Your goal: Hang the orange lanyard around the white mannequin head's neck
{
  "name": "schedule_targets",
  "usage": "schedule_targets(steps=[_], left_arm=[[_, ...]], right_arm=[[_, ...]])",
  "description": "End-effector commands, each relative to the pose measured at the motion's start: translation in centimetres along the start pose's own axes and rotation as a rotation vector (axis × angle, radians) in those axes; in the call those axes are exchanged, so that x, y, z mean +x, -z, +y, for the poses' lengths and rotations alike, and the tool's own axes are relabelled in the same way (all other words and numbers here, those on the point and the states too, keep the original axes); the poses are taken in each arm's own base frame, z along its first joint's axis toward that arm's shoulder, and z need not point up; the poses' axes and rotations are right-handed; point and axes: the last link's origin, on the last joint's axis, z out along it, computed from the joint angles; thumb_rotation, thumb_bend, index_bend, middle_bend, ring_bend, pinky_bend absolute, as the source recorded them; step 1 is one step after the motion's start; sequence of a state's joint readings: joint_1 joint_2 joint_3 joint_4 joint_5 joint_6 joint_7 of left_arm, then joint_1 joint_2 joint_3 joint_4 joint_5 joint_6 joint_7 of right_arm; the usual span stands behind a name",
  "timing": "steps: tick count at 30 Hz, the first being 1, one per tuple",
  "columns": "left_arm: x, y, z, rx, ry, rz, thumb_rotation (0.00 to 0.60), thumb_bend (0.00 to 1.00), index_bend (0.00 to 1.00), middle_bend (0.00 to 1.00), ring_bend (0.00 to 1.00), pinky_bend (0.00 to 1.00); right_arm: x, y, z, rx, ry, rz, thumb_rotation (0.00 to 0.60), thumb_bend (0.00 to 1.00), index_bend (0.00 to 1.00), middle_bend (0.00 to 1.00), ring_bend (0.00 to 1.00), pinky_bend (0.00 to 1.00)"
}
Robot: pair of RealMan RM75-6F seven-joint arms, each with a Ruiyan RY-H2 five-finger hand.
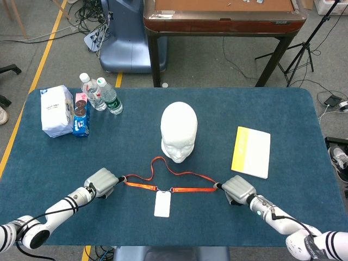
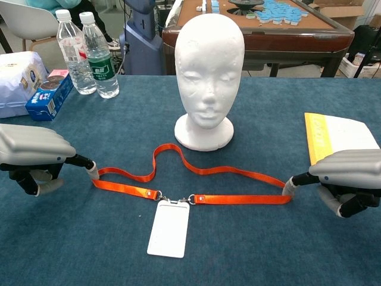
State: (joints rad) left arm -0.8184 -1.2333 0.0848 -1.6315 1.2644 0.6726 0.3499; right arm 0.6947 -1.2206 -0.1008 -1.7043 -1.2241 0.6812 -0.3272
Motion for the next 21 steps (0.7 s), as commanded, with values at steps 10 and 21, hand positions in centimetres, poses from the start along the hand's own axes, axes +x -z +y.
schedule_targets(steps=[10,21], left_arm=[[-0.4,1.5,-0.5,0.025,0.028,-0.013,0.600,0.57,0.21,1.00,1.00,0.91],[0.3,2.9,-0.5,0.044,0.103,0.025,0.600,0.57,0.17,0.98,0.97,0.91]], right_arm=[[-0.8,2.4,1.3,-0.056,-0.048,0.024,0.600,1.00,0.21,1.00,1.00,1.00],[-0.7,3.5,0.6,-0.039,-0.100,0.089,0.600,0.55,0.11,1.00,1.00,1.00]])
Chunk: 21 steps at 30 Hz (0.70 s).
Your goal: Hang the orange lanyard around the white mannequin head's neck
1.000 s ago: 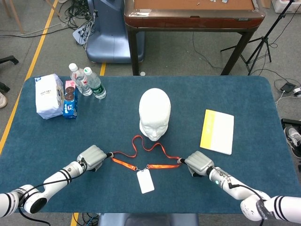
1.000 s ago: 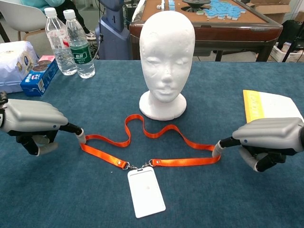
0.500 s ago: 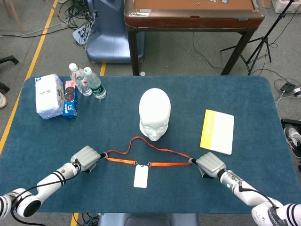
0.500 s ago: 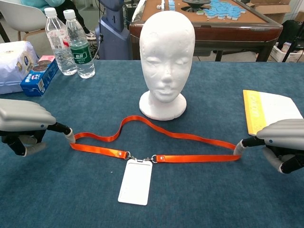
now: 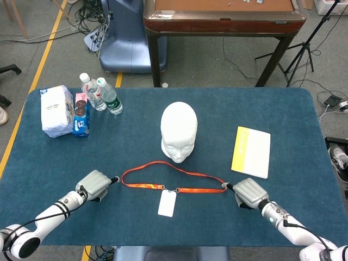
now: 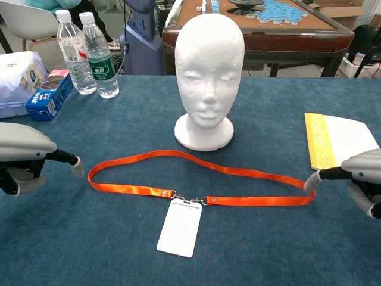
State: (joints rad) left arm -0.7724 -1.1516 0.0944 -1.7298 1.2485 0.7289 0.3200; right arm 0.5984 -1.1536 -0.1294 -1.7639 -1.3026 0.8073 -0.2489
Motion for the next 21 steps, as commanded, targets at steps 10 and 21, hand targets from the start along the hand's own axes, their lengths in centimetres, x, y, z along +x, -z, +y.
schedule_targets(steps=[10,21], left_arm=[[1.0,0.1,-0.3,0.030,0.041,0.085,0.600,0.42,0.14,0.90,0.90,0.91],[2.1,-0.7,-0.4,0.093,0.120,0.206,0.536,0.33,0.17,0.73,0.74,0.87]], right_arm=[[2.4,1.1,-0.9,0.005,-0.051,0.170,0.600,0.26,0.07,0.97,0.99,1.00],[5.9,3.7,-0.1,-0.050,-0.129,0.316,0.600,0.26,0.09,0.72,0.64,0.85]])
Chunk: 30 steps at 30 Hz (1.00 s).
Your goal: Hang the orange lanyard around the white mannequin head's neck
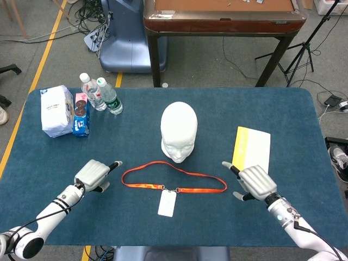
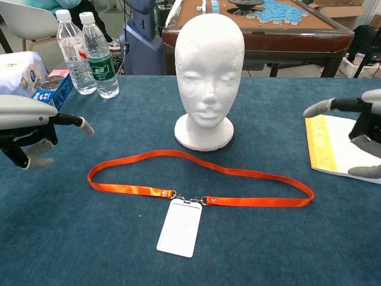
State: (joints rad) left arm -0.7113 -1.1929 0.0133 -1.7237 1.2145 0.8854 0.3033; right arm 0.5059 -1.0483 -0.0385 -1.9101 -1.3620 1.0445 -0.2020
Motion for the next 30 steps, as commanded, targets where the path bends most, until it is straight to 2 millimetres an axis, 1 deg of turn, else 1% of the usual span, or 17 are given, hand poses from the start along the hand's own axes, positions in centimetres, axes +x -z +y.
schedule_targets(steps=[1,3,4,5,7,8,9,10,12,14,18,23,27,30], left_arm=[[0.0,-0.5,0.1,0.019,0.007,0.023,0.498,0.32,0.17,0.72,0.73,0.87],[0.0,-0.8,0.3,0.028,0.010,0.033,0.381,0.29,0.18,0.70,0.73,0.87],[0.0,-1.0,0.5,0.033,0.011,0.037,0.356,0.29,0.19,0.70,0.73,0.87],[0.0,-1.2,0.6,0.037,0.008,0.041,0.346,0.28,0.19,0.70,0.73,0.87],[0.0,-1.7,1.0,0.046,-0.009,0.053,0.345,0.28,0.21,0.72,0.75,0.87],[-0.1,-2.0,1.1,0.051,-0.014,0.059,0.355,0.28,0.22,0.73,0.77,0.87],[-0.1,-2.2,1.3,0.057,-0.022,0.064,0.408,0.28,0.24,0.75,0.79,0.87],[-0.2,-2.6,1.4,0.066,-0.038,0.067,0.440,0.28,0.25,0.77,0.80,0.87],[-0.4,-3.2,1.8,0.078,-0.050,0.071,0.549,0.28,0.29,0.82,0.84,0.89],[-0.5,-3.8,2.1,0.087,-0.058,0.075,0.596,0.28,0.33,0.86,0.87,0.91],[-0.6,-5.0,2.9,0.104,-0.055,0.092,0.600,0.28,0.37,0.93,0.92,0.94],[-0.6,-6.1,3.4,0.138,-0.048,0.091,0.598,0.28,0.38,0.96,0.94,0.95],[-0.4,-7.1,3.9,0.172,-0.023,0.084,0.539,0.28,0.38,0.96,0.94,0.95],[-0.4,-7.7,4.3,0.190,-0.022,0.074,0.516,0.28,0.38,0.95,0.94,0.95]], right_arm=[[1.0,0.4,0.3,-0.015,-0.027,0.030,0.600,0.26,0.10,0.71,0.63,0.85],[1.5,0.6,0.5,-0.021,-0.031,0.045,0.600,0.26,0.11,0.71,0.63,0.85],[1.7,0.8,0.6,-0.023,-0.032,0.054,0.600,0.26,0.12,0.71,0.63,0.85],[1.9,0.9,0.7,-0.026,-0.032,0.060,0.600,0.26,0.12,0.71,0.63,0.85],[2.2,1.2,0.9,-0.031,-0.033,0.074,0.600,0.26,0.12,0.71,0.63,0.85],[2.2,1.3,1.0,-0.033,-0.033,0.076,0.600,0.26,0.12,0.71,0.63,0.85],[2.3,1.4,1.1,-0.035,-0.033,0.078,0.600,0.26,0.12,0.71,0.63,0.85],[2.3,1.5,1.2,-0.038,-0.033,0.080,0.600,0.26,0.12,0.71,0.63,0.84],[2.4,1.6,1.4,-0.042,-0.031,0.078,0.600,0.26,0.12,0.71,0.63,0.84],[2.3,1.7,1.5,-0.045,-0.031,0.073,0.600,0.26,0.12,0.71,0.63,0.84],[2.1,1.9,1.6,-0.050,-0.036,0.068,0.600,0.26,0.12,0.71,0.63,0.84],[1.9,1.9,1.8,-0.051,-0.037,0.062,0.600,0.26,0.12,0.72,0.63,0.84],[1.8,1.9,1.8,-0.051,-0.036,0.057,0.600,0.26,0.12,0.72,0.63,0.84],[1.7,1.9,1.9,-0.051,-0.037,0.057,0.600,0.26,0.12,0.72,0.63,0.84]])
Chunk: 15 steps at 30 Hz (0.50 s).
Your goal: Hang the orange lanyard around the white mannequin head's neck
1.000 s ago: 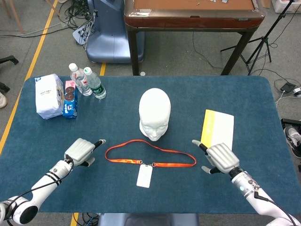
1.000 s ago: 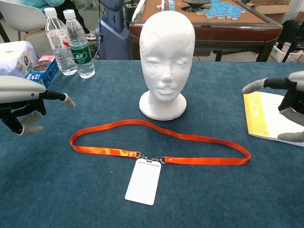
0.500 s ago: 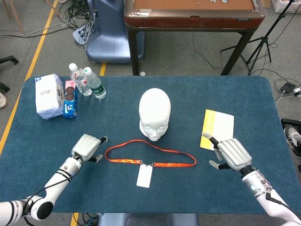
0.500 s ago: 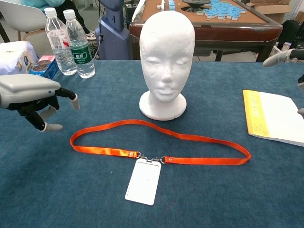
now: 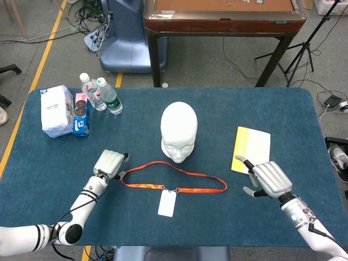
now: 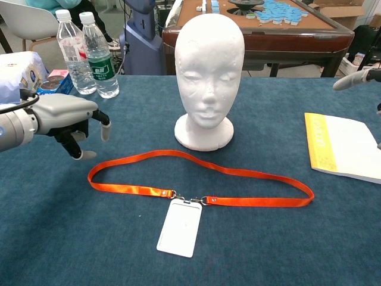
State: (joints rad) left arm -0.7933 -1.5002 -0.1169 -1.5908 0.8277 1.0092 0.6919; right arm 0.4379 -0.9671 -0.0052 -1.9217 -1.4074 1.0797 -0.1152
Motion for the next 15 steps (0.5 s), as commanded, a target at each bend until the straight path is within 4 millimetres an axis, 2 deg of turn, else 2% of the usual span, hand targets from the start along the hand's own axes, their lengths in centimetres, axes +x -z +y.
schedule_targets(steps=[1,6,11,15], left_arm=[[0.1,-0.9,0.9,0.025,-0.003,-0.005,0.503,0.28,0.39,0.95,0.94,0.95],[-0.2,-1.7,1.5,0.062,0.000,-0.021,0.386,0.28,0.39,0.95,0.94,0.95],[-0.5,-1.9,2.0,0.076,-0.007,-0.036,0.344,0.27,0.40,0.95,0.94,0.95],[-0.9,-1.9,2.7,0.073,-0.029,-0.028,0.339,0.27,0.40,0.95,0.94,0.96]], right_arm=[[0.0,0.0,0.1,-0.002,-0.001,-0.001,0.600,0.26,0.12,0.72,0.63,0.84],[-0.1,0.2,0.3,-0.009,0.001,-0.005,0.600,0.26,0.12,0.72,0.63,0.84],[-0.2,0.4,0.5,-0.015,0.000,-0.009,0.600,0.26,0.12,0.72,0.63,0.84],[-0.4,0.5,0.6,-0.013,-0.004,-0.014,0.600,0.26,0.12,0.72,0.63,0.84]])
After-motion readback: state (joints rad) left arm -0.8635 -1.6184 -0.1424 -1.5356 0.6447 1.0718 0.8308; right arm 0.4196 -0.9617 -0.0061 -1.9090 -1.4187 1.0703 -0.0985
